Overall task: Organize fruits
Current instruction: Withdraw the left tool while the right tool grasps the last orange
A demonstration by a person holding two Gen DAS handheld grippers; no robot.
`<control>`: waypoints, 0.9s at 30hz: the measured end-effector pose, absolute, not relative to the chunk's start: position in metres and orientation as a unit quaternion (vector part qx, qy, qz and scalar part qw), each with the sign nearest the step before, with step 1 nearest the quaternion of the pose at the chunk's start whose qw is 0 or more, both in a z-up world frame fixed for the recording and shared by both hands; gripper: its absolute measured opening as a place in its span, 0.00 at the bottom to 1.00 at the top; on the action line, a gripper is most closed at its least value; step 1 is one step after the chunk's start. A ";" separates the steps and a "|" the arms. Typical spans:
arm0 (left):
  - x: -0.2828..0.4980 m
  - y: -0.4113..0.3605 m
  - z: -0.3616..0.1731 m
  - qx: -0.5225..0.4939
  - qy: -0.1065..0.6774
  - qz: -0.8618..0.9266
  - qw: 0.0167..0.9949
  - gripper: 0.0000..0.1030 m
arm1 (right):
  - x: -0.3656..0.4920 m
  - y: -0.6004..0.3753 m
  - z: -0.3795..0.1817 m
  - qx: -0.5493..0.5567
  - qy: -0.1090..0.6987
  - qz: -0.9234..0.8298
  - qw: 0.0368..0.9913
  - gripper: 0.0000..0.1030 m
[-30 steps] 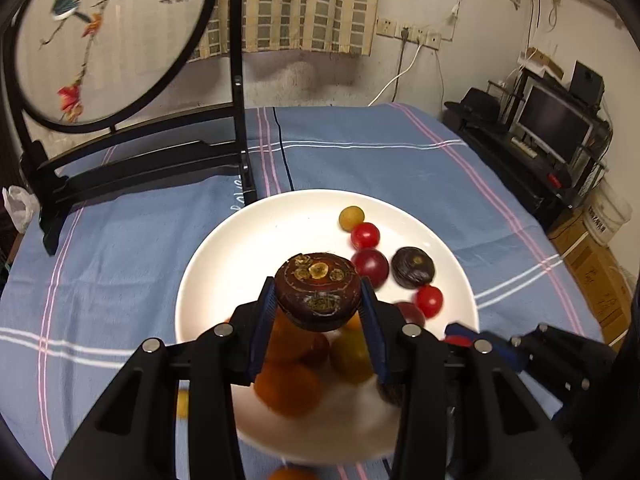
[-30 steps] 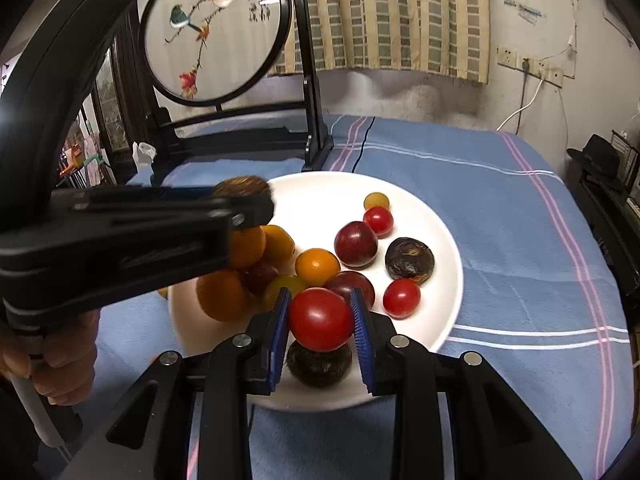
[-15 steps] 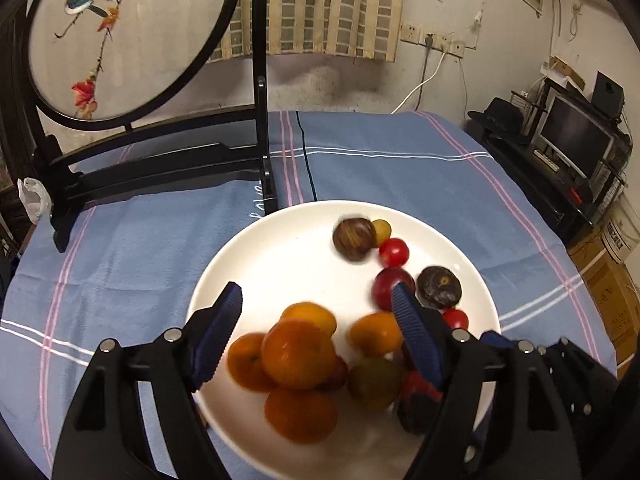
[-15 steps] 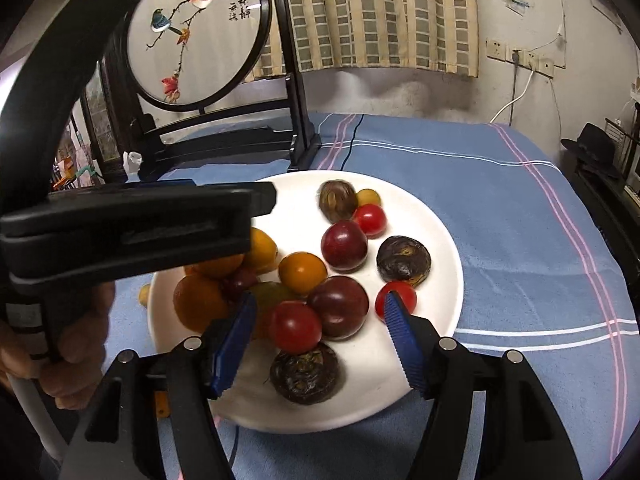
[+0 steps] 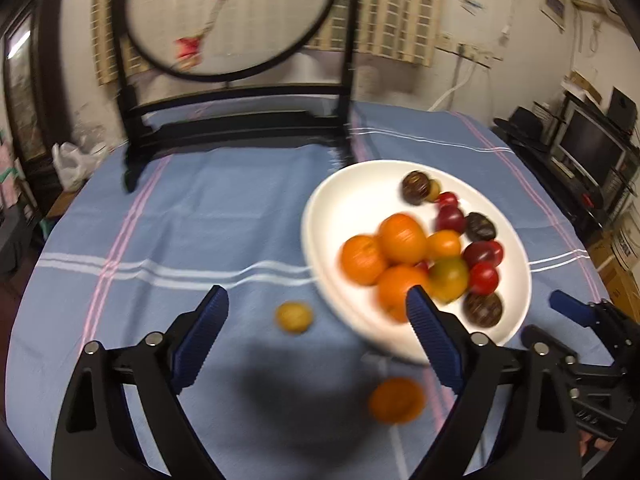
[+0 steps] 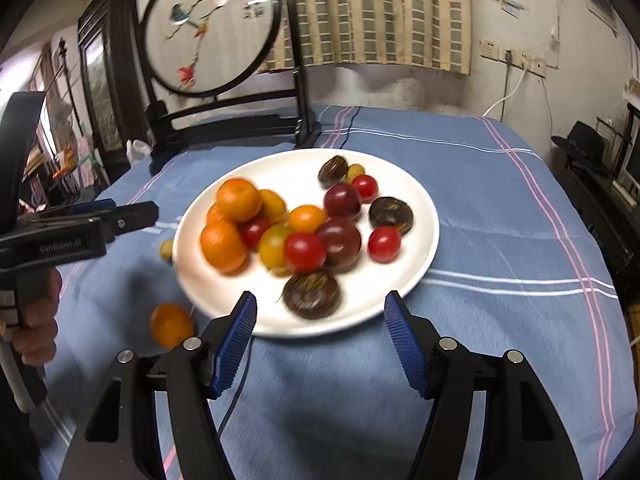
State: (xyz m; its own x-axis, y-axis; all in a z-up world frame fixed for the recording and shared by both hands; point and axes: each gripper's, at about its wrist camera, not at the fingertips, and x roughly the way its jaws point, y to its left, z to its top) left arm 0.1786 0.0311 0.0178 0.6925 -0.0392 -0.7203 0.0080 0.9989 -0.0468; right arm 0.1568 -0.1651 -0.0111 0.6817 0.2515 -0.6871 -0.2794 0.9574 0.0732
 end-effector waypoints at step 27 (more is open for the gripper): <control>0.171 0.083 -0.021 -0.047 0.425 0.041 0.903 0.86 | 0.160 -0.035 -0.053 -0.088 0.438 0.198 0.873 0.37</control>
State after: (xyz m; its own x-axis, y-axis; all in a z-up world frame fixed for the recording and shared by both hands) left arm 0.1713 0.0830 -0.0207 0.6352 0.0343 -0.7716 -0.1142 0.9922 -0.0499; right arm 0.1598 -0.0346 -0.0534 0.5387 0.2676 -0.7988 -0.4221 0.9063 0.0189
